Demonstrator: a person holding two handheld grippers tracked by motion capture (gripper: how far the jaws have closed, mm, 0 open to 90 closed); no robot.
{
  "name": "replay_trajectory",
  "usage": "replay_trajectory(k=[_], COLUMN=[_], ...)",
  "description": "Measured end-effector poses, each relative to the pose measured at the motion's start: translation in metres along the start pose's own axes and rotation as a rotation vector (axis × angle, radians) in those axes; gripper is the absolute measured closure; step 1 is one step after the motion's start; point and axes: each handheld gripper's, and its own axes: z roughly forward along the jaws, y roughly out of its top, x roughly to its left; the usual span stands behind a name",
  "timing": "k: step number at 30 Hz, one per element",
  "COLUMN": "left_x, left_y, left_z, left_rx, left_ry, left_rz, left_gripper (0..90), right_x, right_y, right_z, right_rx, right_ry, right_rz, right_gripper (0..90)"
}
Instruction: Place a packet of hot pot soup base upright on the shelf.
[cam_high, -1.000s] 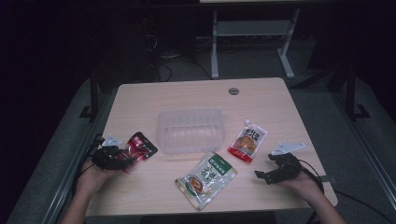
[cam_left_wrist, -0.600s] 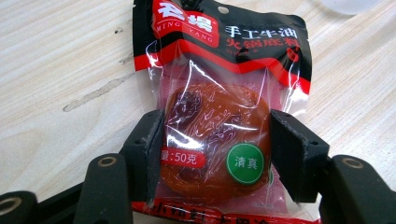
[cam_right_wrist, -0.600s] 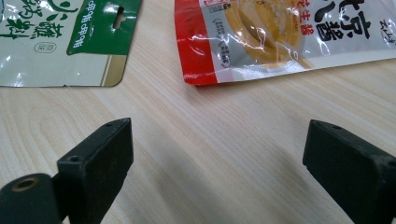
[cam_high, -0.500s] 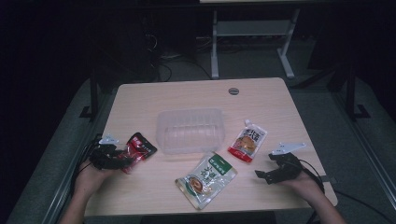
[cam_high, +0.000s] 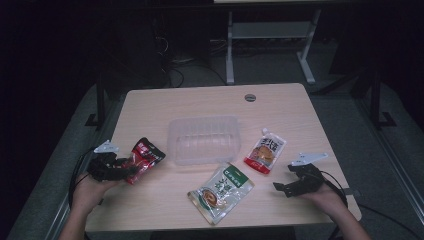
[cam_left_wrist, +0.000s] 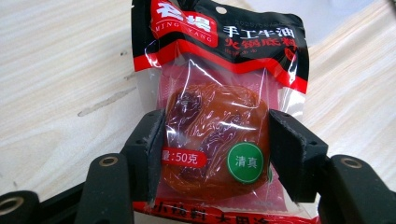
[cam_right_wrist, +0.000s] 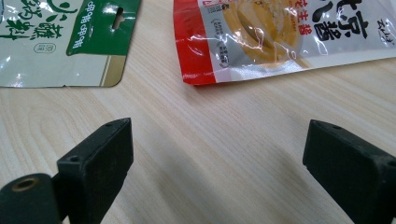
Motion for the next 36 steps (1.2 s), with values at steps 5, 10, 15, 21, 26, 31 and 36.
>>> replay_trajectory(k=[5, 10, 15, 21, 26, 31, 36], left_x=[-0.005, -0.011, -0.023, -0.04, -0.05, -0.065, -0.081], left_y=[0.004, 0.008, 0.016, 0.028, 0.033, 0.04, 0.047], left_z=[-0.015, -0.024, -0.03, -0.033, -0.033, -0.033, -0.029], left_rx=[-0.021, -0.044, -0.062, -0.08, -0.092, -0.102, -0.107], left_ry=[-0.007, -0.026, -0.058, -0.095, -0.116, -0.15, -0.176], left_rz=[0.003, 0.004, 0.026, 0.065, 0.09, 0.123, 0.151], left_gripper=[40.7, 40.7, 40.8, 40.8, 40.9, 40.9, 41.0], right_x=[0.0, 0.0, 0.0, -0.002, -0.002, 0.002, 0.003], right_y=[0.0, 0.0, 0.001, 0.003, 0.004, 0.007, 0.008], right_z=[-0.001, 0.0, -0.001, -0.006, -0.006, -0.007, -0.007], right_rx=[-0.003, 0.001, 0.014, 0.013, 0.018, 0.026, 0.03], right_ry=[-0.001, 0.0, 0.003, 0.001, 0.006, 0.0, 0.002], right_rz=[0.001, 0.001, 0.004, 0.032, 0.041, 0.035, 0.034], right_gripper=[7.9, 7.9, 7.9, 7.9, 7.9, 8.1, 8.1])
